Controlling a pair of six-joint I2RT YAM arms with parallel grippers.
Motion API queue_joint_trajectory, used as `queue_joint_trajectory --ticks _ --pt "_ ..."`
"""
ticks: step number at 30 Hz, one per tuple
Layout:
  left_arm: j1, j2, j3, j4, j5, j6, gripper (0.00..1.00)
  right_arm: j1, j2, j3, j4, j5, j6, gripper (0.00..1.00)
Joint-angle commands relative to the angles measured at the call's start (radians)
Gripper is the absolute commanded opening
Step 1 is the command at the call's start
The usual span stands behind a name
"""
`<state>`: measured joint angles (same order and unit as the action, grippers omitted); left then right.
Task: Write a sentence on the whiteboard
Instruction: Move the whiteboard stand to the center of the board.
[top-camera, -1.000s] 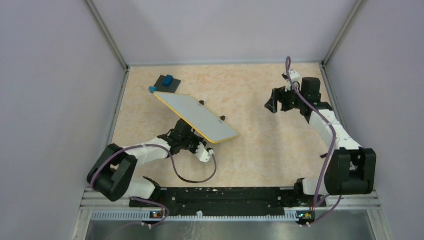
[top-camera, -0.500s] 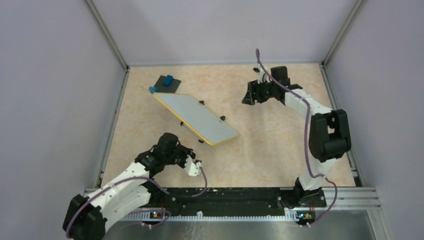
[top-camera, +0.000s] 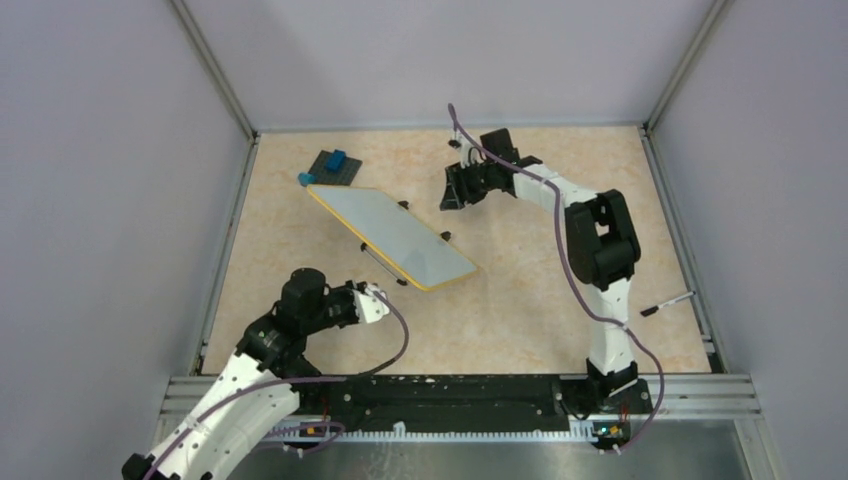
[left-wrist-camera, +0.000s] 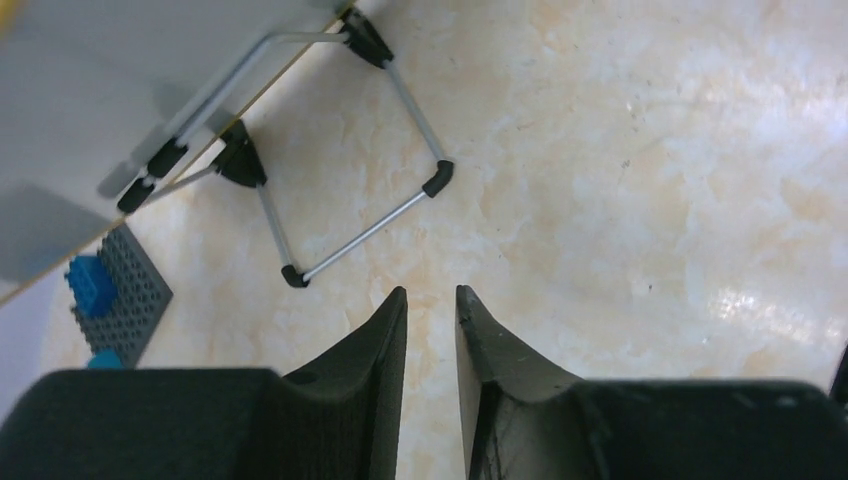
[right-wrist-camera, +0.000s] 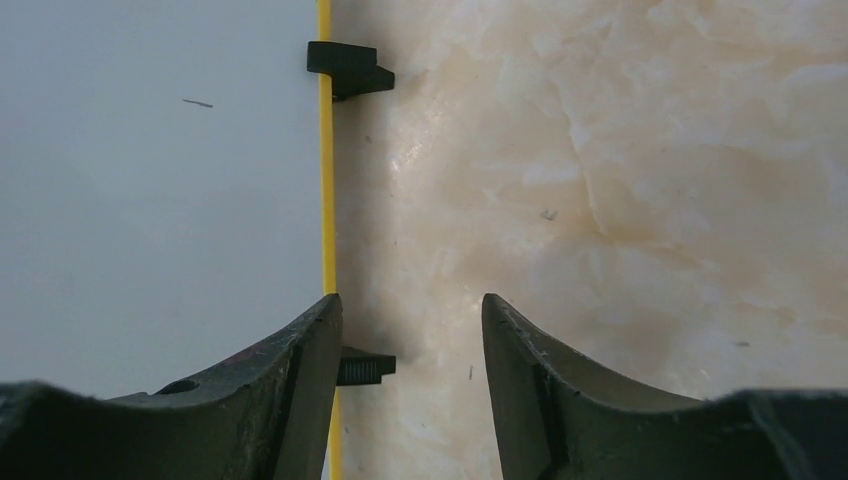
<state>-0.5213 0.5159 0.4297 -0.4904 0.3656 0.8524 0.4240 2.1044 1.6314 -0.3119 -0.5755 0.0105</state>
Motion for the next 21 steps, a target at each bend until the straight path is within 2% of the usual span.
queue_joint_trajectory --ticks 1,6,9,16,21 --pt "0.034 -0.043 0.076 0.035 -0.043 -0.277 0.31 0.039 0.069 0.091 -0.014 -0.052 0.034 0.52" --pt "0.063 0.002 0.205 0.047 -0.077 -0.46 0.37 0.068 0.135 0.116 -0.023 -0.073 0.053 0.52" --pt "0.082 0.07 0.308 0.029 -0.11 -0.554 0.38 0.072 0.152 0.101 -0.032 -0.11 0.064 0.47" --pt "0.151 0.223 0.54 -0.021 -0.083 -0.733 0.41 0.071 0.087 -0.045 -0.025 -0.182 0.06 0.31" --pt "0.176 0.296 0.664 -0.036 -0.062 -0.794 0.42 0.071 0.009 -0.185 -0.013 -0.222 0.059 0.26"
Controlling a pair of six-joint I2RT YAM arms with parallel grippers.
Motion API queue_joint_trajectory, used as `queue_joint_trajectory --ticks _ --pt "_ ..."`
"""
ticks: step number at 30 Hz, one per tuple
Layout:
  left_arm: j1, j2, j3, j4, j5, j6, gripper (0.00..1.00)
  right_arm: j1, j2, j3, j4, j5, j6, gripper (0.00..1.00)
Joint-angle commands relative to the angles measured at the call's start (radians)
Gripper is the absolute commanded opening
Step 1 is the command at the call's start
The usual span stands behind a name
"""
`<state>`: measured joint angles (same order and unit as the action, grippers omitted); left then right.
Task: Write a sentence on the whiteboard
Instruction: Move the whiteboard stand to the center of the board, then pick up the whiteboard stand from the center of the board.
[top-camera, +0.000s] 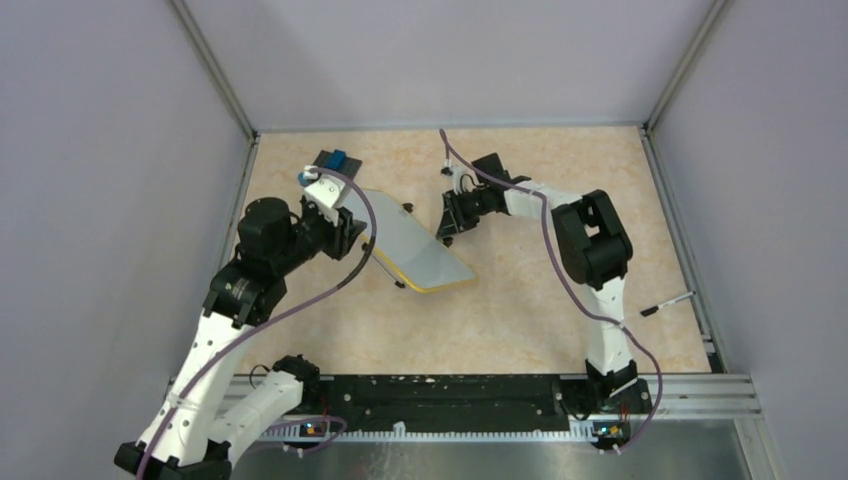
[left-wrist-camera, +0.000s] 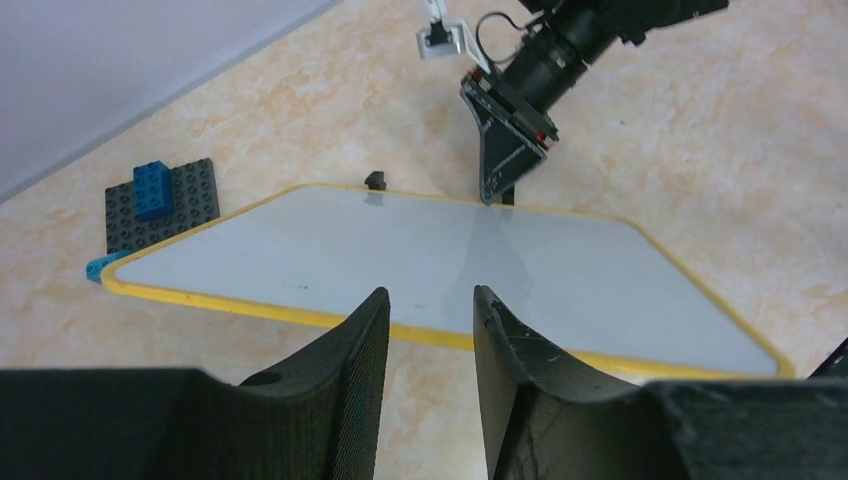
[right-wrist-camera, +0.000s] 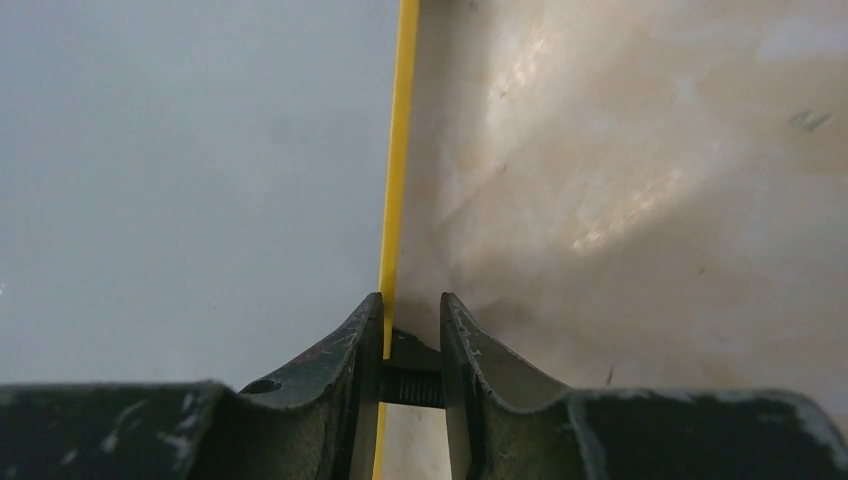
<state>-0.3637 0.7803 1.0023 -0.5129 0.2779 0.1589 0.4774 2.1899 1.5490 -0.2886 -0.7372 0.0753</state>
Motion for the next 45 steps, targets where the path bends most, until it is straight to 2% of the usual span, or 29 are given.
queue_joint_trajectory --ticks 1,8,12,16,24,28,31,36,45 --pt "0.023 0.042 0.105 -0.013 0.029 -0.106 0.43 0.018 -0.094 -0.134 -0.027 -0.066 -0.002 0.26" --pt "0.057 0.1 0.167 -0.011 0.063 -0.151 0.45 0.02 -0.2 -0.289 0.016 -0.12 0.038 0.25" --pt "0.103 0.166 0.219 -0.05 0.158 -0.171 0.49 0.038 -0.28 -0.389 0.058 -0.163 0.041 0.25" --pt "0.164 0.221 0.248 -0.068 0.263 -0.209 0.51 0.062 -0.387 -0.447 0.061 -0.139 -0.023 0.27" --pt "0.208 0.253 0.268 -0.033 0.351 -0.24 0.56 0.06 -0.533 -0.369 -0.025 0.249 -0.32 0.39" --pt "0.218 0.254 0.266 -0.001 0.352 -0.253 0.57 0.058 -0.506 -0.297 -0.086 0.384 -0.494 0.42" --pt "0.228 0.26 0.267 0.019 0.356 -0.282 0.59 0.058 -0.46 -0.241 -0.098 0.434 -0.552 0.45" --pt "0.25 0.278 0.287 0.024 0.39 -0.324 0.61 0.058 -0.384 -0.176 -0.144 0.371 -0.647 0.48" --pt "0.273 0.278 0.291 0.043 0.425 -0.355 0.62 0.058 -0.321 -0.173 -0.112 0.281 -0.792 0.47"
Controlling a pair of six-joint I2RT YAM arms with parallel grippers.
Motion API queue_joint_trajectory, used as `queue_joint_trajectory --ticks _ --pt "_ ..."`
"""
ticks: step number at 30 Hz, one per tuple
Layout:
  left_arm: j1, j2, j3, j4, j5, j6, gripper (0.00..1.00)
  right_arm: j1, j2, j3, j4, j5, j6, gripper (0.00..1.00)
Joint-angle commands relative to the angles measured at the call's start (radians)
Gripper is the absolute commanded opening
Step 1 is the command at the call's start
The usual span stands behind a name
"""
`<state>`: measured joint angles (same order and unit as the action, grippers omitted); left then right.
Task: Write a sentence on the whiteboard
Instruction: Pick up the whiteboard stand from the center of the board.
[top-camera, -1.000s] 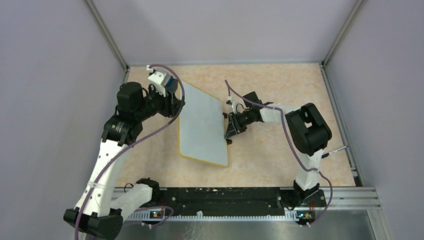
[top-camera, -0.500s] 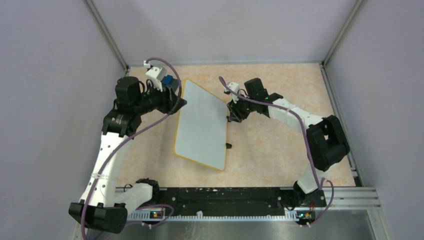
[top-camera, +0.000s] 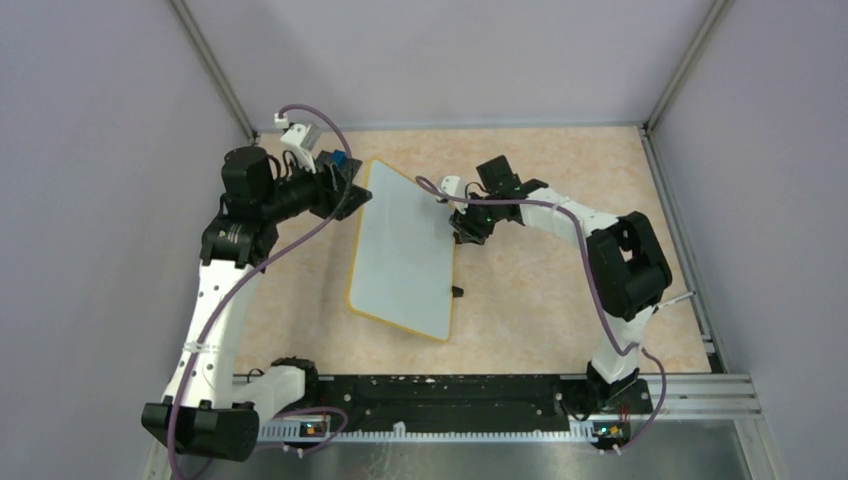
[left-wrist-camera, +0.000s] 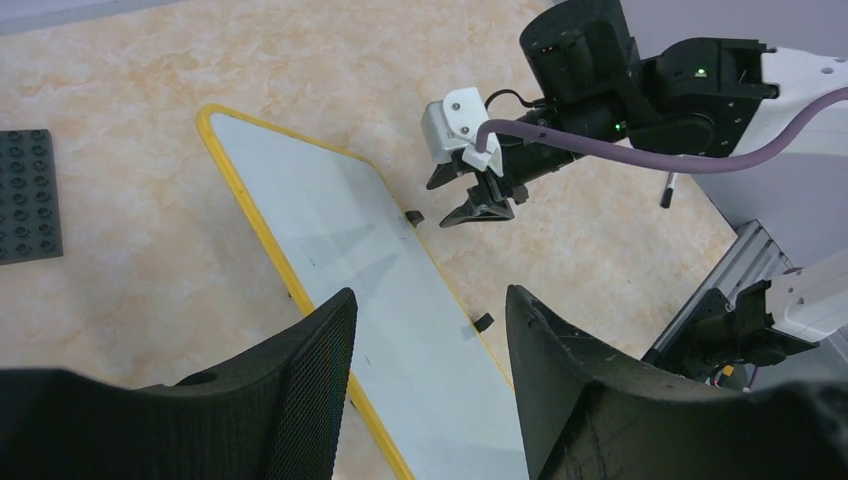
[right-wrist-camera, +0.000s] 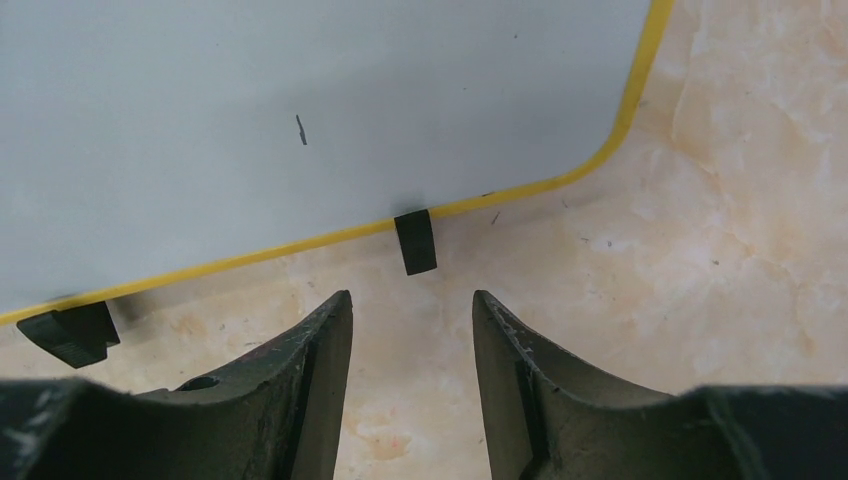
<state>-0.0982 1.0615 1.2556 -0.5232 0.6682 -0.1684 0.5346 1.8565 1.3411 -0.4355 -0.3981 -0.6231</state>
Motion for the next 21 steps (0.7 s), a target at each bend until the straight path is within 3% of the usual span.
queue_joint_trajectory --ticks 1,14,21 --pt "0.009 -0.003 0.038 0.054 0.036 -0.03 0.62 0.001 0.015 0.031 0.048 -0.065 -0.099 0.47" --pt "0.017 -0.004 0.034 0.07 0.039 -0.051 0.63 0.013 0.122 0.077 0.018 -0.127 -0.188 0.45" --pt "0.017 -0.008 0.032 0.078 0.039 -0.055 0.63 0.021 0.111 0.019 0.083 -0.123 -0.188 0.34"
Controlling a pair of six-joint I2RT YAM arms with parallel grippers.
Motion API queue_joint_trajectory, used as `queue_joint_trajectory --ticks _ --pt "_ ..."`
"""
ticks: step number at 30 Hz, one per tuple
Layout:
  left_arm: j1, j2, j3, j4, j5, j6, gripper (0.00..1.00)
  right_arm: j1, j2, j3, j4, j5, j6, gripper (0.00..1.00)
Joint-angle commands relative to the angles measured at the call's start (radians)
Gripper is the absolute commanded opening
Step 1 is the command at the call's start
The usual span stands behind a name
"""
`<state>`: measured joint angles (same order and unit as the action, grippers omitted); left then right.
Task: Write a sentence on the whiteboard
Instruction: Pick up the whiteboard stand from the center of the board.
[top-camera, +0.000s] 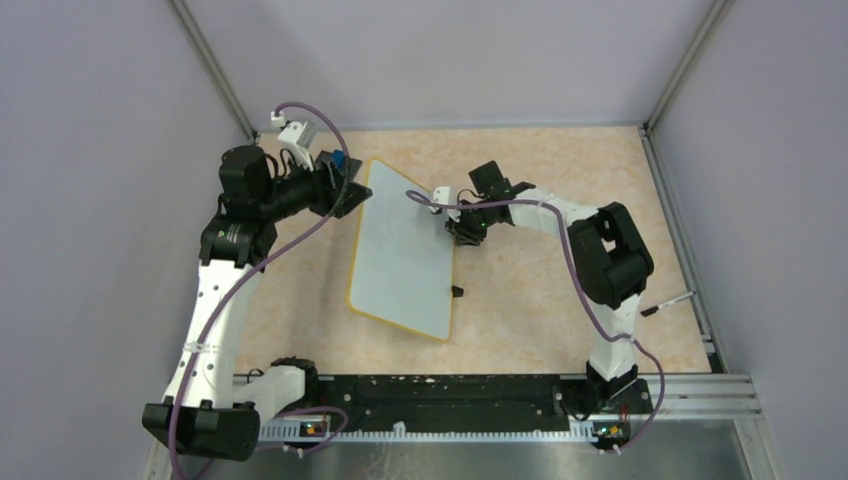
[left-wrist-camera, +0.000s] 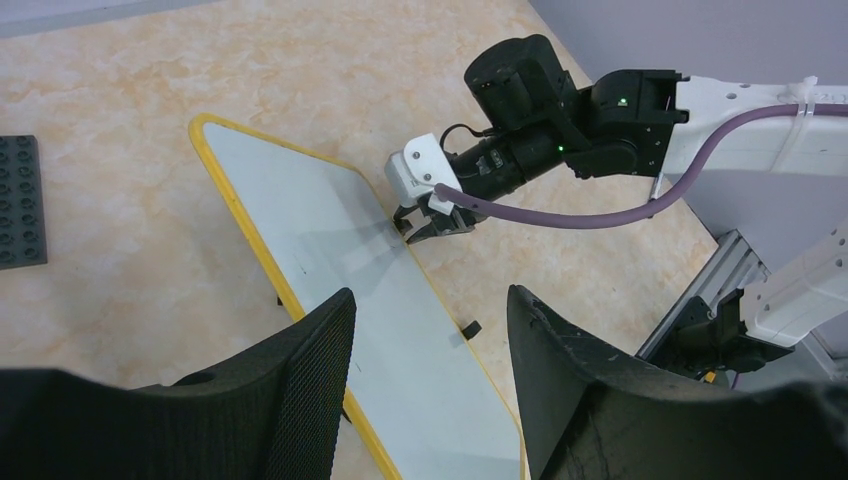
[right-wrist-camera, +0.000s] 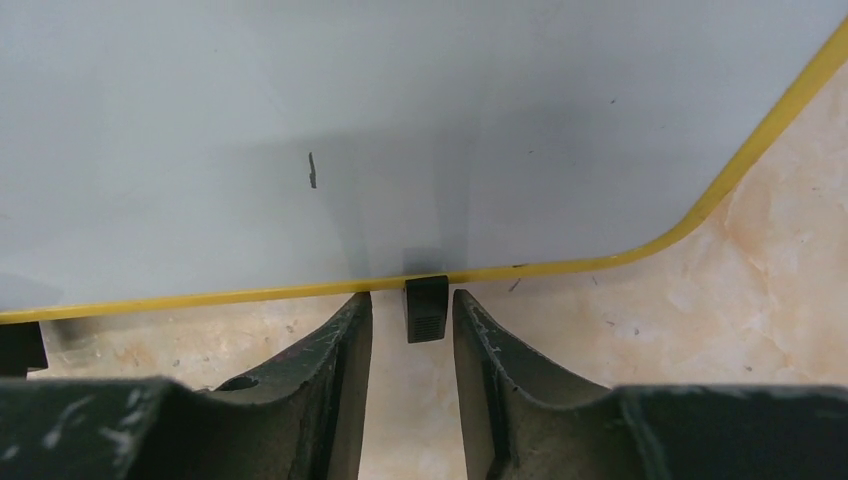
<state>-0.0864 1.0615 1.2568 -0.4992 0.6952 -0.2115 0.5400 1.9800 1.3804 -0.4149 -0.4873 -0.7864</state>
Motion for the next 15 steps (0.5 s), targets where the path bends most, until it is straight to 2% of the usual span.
queue_joint_trajectory --ticks 1,9,14,15 --pt "0.006 -0.009 0.03 0.056 0.012 -0.014 0.63 0.015 -0.015 -0.028 0.073 -0.031 -0.02 0.32" --pt "0.008 -0.008 0.022 0.074 0.009 -0.02 0.63 0.015 -0.072 -0.132 0.129 0.001 0.019 0.14" --pt "0.01 -0.011 0.008 0.083 0.003 -0.027 0.63 0.015 -0.14 -0.223 0.192 0.03 0.109 0.0" --pt "0.01 -0.011 0.007 0.086 -0.001 -0.029 0.64 0.015 -0.156 -0.239 0.203 0.047 0.14 0.0"
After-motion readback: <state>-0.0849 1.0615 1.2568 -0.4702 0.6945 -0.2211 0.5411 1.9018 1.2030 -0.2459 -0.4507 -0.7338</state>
